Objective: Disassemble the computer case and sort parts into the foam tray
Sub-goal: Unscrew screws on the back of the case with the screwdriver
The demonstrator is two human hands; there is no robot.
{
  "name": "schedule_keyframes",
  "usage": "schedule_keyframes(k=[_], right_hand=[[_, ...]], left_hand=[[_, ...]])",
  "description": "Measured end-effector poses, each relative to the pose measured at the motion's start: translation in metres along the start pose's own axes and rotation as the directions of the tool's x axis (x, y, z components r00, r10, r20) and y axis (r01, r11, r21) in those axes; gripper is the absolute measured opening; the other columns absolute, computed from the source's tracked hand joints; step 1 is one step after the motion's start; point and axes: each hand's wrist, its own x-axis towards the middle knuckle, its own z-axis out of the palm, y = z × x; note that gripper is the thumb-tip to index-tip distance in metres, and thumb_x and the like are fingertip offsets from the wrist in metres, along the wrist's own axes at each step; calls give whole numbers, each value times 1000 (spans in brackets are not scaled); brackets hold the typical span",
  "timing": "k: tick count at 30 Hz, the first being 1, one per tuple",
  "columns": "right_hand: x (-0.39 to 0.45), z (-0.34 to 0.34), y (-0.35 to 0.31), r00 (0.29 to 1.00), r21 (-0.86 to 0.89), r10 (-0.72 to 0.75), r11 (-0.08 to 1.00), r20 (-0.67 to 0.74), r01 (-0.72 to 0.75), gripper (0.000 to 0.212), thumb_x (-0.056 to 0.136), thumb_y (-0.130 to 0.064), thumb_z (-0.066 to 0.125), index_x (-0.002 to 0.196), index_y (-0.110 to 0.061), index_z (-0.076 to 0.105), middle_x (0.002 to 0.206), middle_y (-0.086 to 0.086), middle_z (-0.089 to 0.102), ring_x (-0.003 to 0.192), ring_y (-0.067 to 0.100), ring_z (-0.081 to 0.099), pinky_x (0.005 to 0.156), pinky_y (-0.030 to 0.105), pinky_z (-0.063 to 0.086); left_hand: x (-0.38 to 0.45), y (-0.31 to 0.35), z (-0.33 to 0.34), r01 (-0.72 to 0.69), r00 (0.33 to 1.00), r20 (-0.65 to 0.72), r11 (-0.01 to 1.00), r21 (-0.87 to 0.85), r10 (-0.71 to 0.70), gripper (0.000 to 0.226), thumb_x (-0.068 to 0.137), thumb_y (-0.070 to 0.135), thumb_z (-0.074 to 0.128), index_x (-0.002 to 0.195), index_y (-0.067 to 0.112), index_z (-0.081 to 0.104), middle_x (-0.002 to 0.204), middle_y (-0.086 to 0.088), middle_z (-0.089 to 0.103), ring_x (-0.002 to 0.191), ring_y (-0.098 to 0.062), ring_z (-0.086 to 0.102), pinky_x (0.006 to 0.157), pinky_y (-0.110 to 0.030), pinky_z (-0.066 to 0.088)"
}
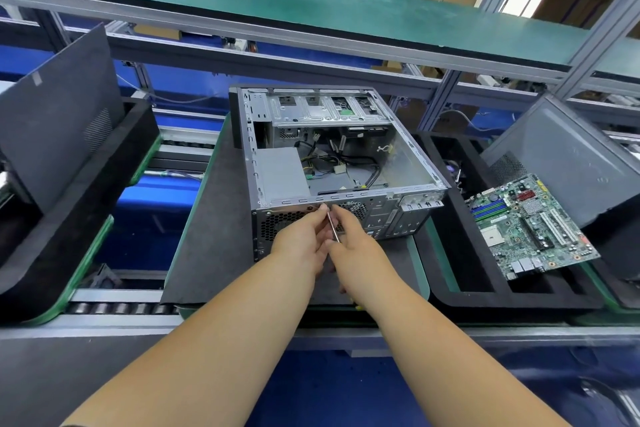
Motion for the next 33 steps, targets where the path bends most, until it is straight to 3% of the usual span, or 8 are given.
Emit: schedule_keyframes(k=[4,9,12,14,17,23,28,33], right_hand=[[2,0,1,992,232,120,964,44,-127,52,87,-11,36,136,-27,36,83,24,66,50,24,53,52,29,42],[-5,1,3,965,666,138,702,222,-253,29,85,8,43,110,-4,51,73,10,56,49,14,48,47,25,39],[-11,-5,7,930,727,127,590,346,-351,10,94,-3,47,91,-4,57,71,10,55,53,16,55,53,24,45],[-15,-11,10,880,692,166,560,446,-456,21,98,-20,46,92,-3,59,74,12,59,56,20,60,53,26,49],[-19,-19,15,834,634,154,582,529,-510,34,101,-29,36,102,-4,60,77,12,64,58,23,61,54,26,50],[-18,-20,23,904,653,150,646,400,-396,32,103,-24,46,117,0,63,75,7,69,58,18,63,56,28,52],[-19,-13,23,932,628,162,700,324,-340,17,99,-24,57,100,-9,65,72,5,67,57,19,61,61,32,47],[-20,-12,22,959,538,182,797,219,-274,15,93,-28,66,87,-14,63,67,1,67,52,16,59,49,25,47]], left_hand=[[0,4,0,36,999,10,997,71,-37,14,91,20,67,78,14,67,60,5,70,48,-2,61,59,-19,50],[1,9,1,49,999,-1,995,88,-49,15,93,17,64,79,12,63,56,4,69,43,0,59,45,-13,47],[2,10,3,33,999,6,999,38,-33,15,94,10,62,79,7,61,54,0,68,44,-2,62,42,-9,46],[1,10,3,36,999,8,999,19,-36,15,94,9,61,79,6,61,54,-1,68,46,-3,63,41,-9,45],[1,9,3,43,999,6,999,10,-43,14,93,9,62,80,5,63,56,-1,68,53,-4,64,42,-9,46],[-1,8,1,36,999,15,998,44,-37,14,94,11,61,82,6,65,61,-2,71,67,-7,64,44,-10,47],[-4,9,-2,28,999,33,998,62,-30,15,95,14,59,86,6,68,67,-2,73,55,-6,68,46,-11,48],[-5,8,-2,18,999,38,997,76,-21,17,96,15,56,89,7,70,72,-3,75,65,-8,69,56,-14,49]])
